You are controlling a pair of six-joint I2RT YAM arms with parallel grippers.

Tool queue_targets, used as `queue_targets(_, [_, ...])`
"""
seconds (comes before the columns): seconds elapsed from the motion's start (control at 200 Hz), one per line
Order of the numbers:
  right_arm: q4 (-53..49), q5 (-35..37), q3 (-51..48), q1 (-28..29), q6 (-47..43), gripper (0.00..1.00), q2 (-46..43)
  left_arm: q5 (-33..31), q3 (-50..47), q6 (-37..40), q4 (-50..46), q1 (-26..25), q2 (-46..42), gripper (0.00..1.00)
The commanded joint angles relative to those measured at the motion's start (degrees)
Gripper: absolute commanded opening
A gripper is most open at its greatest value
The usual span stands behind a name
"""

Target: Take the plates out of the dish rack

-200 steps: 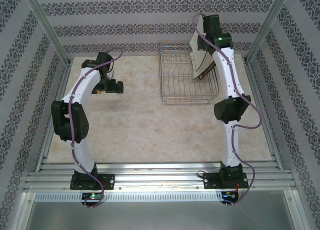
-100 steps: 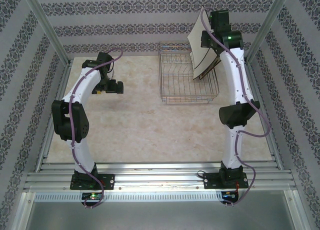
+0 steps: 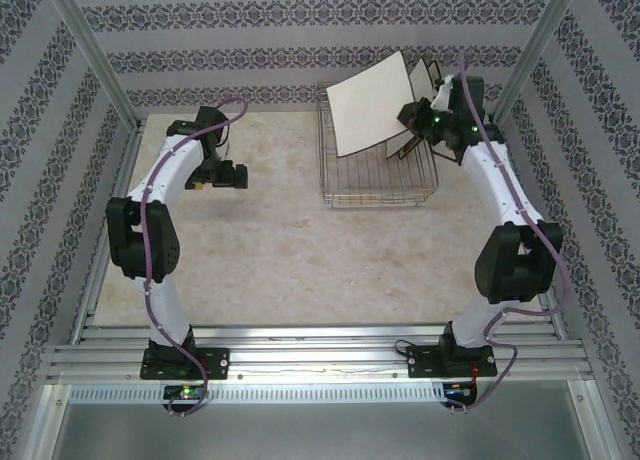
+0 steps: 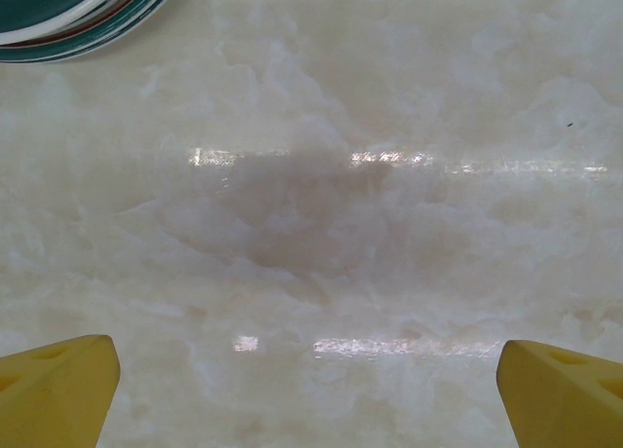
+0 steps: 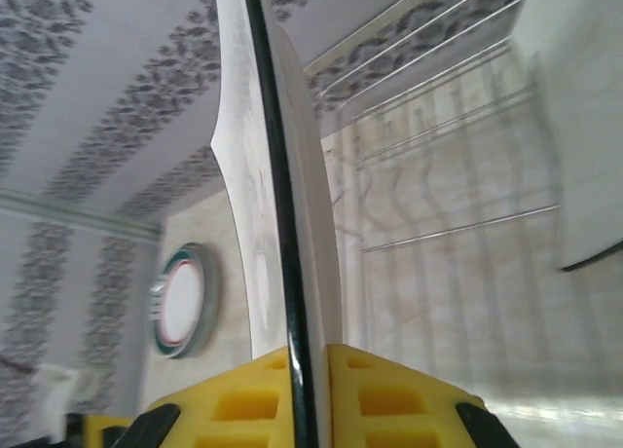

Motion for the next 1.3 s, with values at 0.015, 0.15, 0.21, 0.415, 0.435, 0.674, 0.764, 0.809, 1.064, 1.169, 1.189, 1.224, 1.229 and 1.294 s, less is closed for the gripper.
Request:
queue_targets(0.015, [37.97, -14.85, -8.90, 1.49, 16.91, 0.00, -5.19, -0.50, 1.06, 0.97, 1.73, -0.77, 0.62, 1.00])
queue_targets(0.15, [41.41, -15.17, -13.98, 3.78, 17.51, 0.00, -6.25, 0.51, 1.11, 1.33, 2.32, -0.78, 0.99, 1.00])
queue_targets(0.21, [42.17, -14.68, -15.55, 4.59, 17.53, 0.00, -6.69, 1.32, 0.90, 1.43, 2.93, -0.77, 1.00, 1.00])
queue_targets(0.415, [44.12, -13.06, -19.89, 5.58, 18.01, 0.00, -7.10, 6.57, -2.59, 3.36, 8.55, -0.78, -1.49, 1.00])
queue_targets(0.435, [44.63, -13.06, -20.30, 5.62, 18.23, 0.00, -7.06, 7.35, -3.13, 3.45, 9.25, -0.69, -1.85, 1.00])
queue_targets(0.674, [50.02, -13.49, -23.57, 5.97, 21.84, 0.00, -5.19, 24.52, -9.97, -1.09, 22.06, 0.10, -7.50, 1.00])
queue_targets(0.764, [51.87, -13.84, -24.41, 6.06, 23.03, 0.00, -4.23, 34.72, -14.92, -5.54, 31.49, 0.63, -10.59, 1.00])
queue_targets(0.809, [52.57, -14.06, -24.71, 6.06, 23.42, 0.00, -3.73, 39.27, -16.92, -7.92, 36.34, 0.80, -11.77, 1.00])
queue_targets(1.064, [53.57, -16.28, -23.35, 7.77, 23.61, 0.00, -1.06, 53.10, -22.28, -18.90, 54.73, 0.23, -12.02, 1.00])
queue_targets(1.169, [52.82, -16.53, -22.46, 8.89, 22.80, 0.00, -0.19, 54.45, -23.39, -22.26, 59.47, 0.20, -10.62, 1.00])
queue_targets(1.189, [52.64, -16.63, -22.36, 9.08, 22.69, 0.00, 0.01, 54.63, -23.64, -22.99, 60.54, 0.20, -10.35, 1.00])
queue_targets(1.224, [52.98, -16.66, -22.20, 9.46, 22.79, 0.00, 0.36, 55.09, -24.02, -24.30, 62.67, 0.19, -9.92, 1.00])
queue_targets(1.229, [53.08, -16.71, -22.19, 9.48, 22.78, 0.00, 0.41, 55.10, -24.09, -24.57, 63.04, 0.15, -9.84, 1.00])
queue_targets(1.294, [53.29, -16.64, -21.94, 10.08, 22.79, 0.00, 0.80, 55.36, -24.51, -26.65, 65.79, 0.13, -8.82, 0.96])
